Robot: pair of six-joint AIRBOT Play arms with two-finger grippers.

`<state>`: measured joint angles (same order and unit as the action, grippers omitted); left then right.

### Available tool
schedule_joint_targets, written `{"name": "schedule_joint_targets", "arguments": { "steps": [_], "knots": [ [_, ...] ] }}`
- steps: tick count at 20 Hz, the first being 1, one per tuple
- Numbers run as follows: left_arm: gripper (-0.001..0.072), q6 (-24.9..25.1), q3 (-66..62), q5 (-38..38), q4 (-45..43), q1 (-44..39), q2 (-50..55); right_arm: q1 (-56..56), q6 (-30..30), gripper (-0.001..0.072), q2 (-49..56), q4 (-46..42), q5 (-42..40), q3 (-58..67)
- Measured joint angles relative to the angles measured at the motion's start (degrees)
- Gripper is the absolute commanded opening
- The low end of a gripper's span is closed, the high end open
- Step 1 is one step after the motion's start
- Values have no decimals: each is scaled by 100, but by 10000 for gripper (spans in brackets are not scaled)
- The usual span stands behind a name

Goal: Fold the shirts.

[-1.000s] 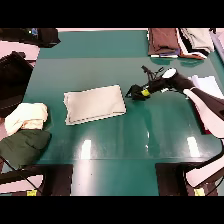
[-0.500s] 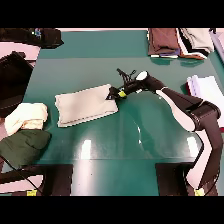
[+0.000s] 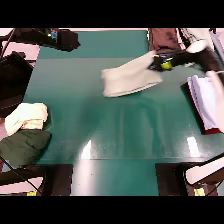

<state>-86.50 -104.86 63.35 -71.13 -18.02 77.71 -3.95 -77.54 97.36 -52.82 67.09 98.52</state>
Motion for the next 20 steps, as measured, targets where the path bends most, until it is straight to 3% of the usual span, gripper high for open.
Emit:
{"name": "schedule_joint_targets", "arguments": {
  "steps": [9, 20],
  "knots": [
    [24, -61, 0, -188, 13, -188, 0, -2804, -59, 20, -688, -365, 267, 15],
    [24, -195, -2, -203, 17, -195, 0, -3198, -55, 20, -817, -83, -337, 1185]
  ]
}}
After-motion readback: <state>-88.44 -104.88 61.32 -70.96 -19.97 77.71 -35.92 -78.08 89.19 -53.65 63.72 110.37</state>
